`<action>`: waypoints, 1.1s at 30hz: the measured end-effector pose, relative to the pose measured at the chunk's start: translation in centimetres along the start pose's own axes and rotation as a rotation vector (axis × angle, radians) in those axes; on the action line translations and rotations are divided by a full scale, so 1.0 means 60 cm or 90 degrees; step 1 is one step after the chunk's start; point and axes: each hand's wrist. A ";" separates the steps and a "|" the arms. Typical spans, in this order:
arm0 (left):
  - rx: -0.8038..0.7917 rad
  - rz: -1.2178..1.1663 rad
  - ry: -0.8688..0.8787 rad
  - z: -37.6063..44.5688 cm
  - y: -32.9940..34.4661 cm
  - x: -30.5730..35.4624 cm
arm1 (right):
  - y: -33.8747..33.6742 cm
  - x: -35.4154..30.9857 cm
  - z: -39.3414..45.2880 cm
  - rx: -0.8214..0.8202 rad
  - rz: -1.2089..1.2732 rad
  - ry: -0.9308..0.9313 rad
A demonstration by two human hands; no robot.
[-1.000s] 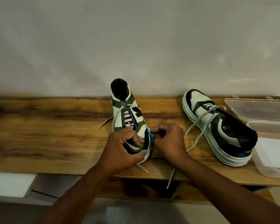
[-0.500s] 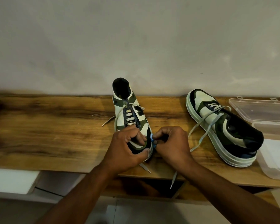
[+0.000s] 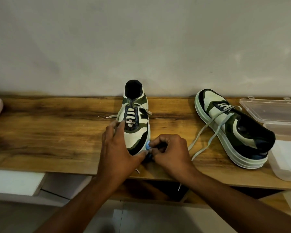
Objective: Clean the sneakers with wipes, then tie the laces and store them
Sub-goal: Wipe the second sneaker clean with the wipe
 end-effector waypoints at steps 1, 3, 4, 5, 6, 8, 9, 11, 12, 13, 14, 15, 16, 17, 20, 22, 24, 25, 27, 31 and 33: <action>-0.012 -0.006 -0.019 0.003 -0.001 -0.004 | 0.000 -0.001 0.005 0.015 0.015 0.000; -0.031 -0.012 -0.040 0.010 -0.003 -0.009 | 0.000 -0.004 0.013 0.023 0.033 -0.004; -0.037 -0.010 -0.042 0.015 -0.005 -0.010 | 0.003 -0.005 0.014 0.023 0.030 -0.013; -0.040 -0.008 -0.043 0.018 -0.006 -0.012 | 0.007 -0.007 0.012 0.024 0.021 -0.027; -0.047 -0.006 -0.044 0.023 -0.007 -0.014 | 0.010 -0.008 0.008 0.030 0.011 -0.045; -0.075 -0.009 -0.037 0.031 -0.012 -0.020 | 0.016 -0.008 -0.002 0.048 -0.002 -0.088; -0.094 -0.018 -0.029 0.035 -0.015 -0.024 | 0.018 -0.007 -0.008 0.055 -0.012 -0.112; -0.149 -0.066 -0.008 0.043 -0.024 -0.033 | 0.022 -0.006 -0.023 0.059 -0.043 -0.162; -0.181 -0.097 0.005 0.046 -0.028 -0.039 | 0.023 -0.006 -0.031 0.054 -0.056 -0.185; -0.212 -0.125 0.017 0.050 -0.034 -0.045 | 0.025 -0.007 -0.038 0.044 -0.068 -0.205; -0.238 -0.147 0.026 0.053 -0.039 -0.050 | 0.027 -0.007 -0.044 0.030 -0.079 -0.220; -0.257 -0.162 0.031 0.056 -0.043 -0.055 | 0.029 -0.008 -0.046 0.019 -0.089 -0.229; -0.268 -0.171 0.037 0.058 -0.046 -0.058 | 0.031 -0.008 -0.047 0.017 -0.094 -0.232; -0.273 -0.177 0.045 0.060 -0.047 -0.059 | 0.031 -0.007 -0.045 0.024 -0.092 -0.231; -0.274 -0.180 0.055 0.063 -0.045 -0.061 | 0.031 -0.005 -0.039 0.052 -0.061 -0.217; -0.280 -0.187 0.049 0.066 -0.045 -0.064 | 0.030 -0.002 -0.037 0.065 -0.035 -0.193; -0.285 -0.202 0.038 0.069 -0.047 -0.068 | 0.027 0.004 -0.033 0.089 -0.016 -0.167; -0.286 -0.205 0.036 0.070 -0.048 -0.068 | 0.024 0.007 -0.028 0.103 -0.009 -0.151; -0.283 -0.199 0.037 0.069 -0.048 -0.066 | 0.018 0.014 -0.017 0.122 0.013 -0.109; -0.264 -0.162 0.046 0.065 -0.044 -0.057 | 0.017 0.020 -0.003 0.130 0.083 -0.036; -0.228 -0.153 0.049 0.060 -0.039 -0.049 | 0.018 0.019 -0.006 0.132 0.069 -0.052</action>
Point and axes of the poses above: each hand's wrist, its own z-axis towards the middle knuckle, its own y-axis out of the palm, x = y × z, and after that the axes turned 1 degree about -x, right-handed
